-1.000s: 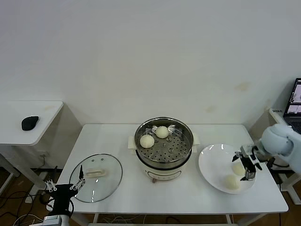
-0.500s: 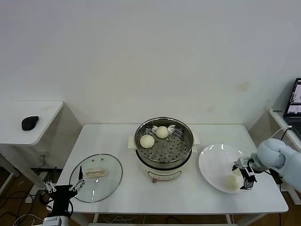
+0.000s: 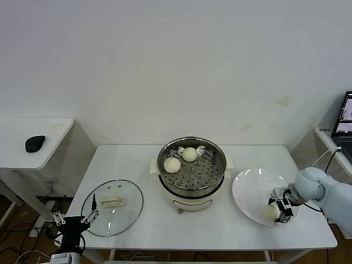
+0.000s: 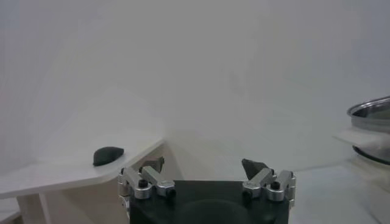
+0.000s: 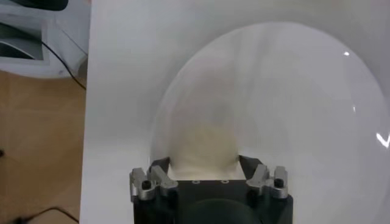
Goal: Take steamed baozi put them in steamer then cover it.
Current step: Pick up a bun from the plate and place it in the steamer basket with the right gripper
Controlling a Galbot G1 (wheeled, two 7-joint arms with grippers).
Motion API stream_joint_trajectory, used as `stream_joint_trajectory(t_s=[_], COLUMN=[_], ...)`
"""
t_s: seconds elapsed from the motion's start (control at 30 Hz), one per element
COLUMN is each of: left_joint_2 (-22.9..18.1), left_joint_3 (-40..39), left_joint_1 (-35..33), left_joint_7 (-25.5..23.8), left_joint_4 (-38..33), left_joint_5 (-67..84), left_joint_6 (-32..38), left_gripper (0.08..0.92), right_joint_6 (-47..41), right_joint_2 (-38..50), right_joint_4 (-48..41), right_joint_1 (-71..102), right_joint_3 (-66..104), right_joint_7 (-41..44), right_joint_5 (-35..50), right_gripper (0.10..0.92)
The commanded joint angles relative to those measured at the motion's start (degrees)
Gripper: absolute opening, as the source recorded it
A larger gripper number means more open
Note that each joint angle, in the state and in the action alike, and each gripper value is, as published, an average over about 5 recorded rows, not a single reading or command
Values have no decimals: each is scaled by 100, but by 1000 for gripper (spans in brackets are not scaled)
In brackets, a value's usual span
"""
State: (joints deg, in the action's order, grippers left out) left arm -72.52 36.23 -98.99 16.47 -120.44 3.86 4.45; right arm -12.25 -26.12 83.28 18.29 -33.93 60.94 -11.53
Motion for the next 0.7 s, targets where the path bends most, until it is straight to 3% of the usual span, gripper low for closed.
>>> stream_joint_trajectory(t_s=[0.03,0.27,0.7], left_joint_2=[-8,-2,34], left_joint_3=[-4,-6,-30], left_joint_1=[0,16,54], left_joint_7=[3,7,5], left_joint_4=[-6,-11,-35], left_joint_5=[-10,-2,21], left_joint_6=[1,5,3], left_gripper=[823,823,823], right_joint_6=[8,26,-131], right_joint_2=[-29,104,-242], right_joint_4=[-46,44,13], right_joint_1=[-91,-961,-3861], right_joint_3=[39,-254,-1466], right_joint_7=[-3,136,251], right_joint_5=[31,386,1616], right_gripper=[640,589,591])
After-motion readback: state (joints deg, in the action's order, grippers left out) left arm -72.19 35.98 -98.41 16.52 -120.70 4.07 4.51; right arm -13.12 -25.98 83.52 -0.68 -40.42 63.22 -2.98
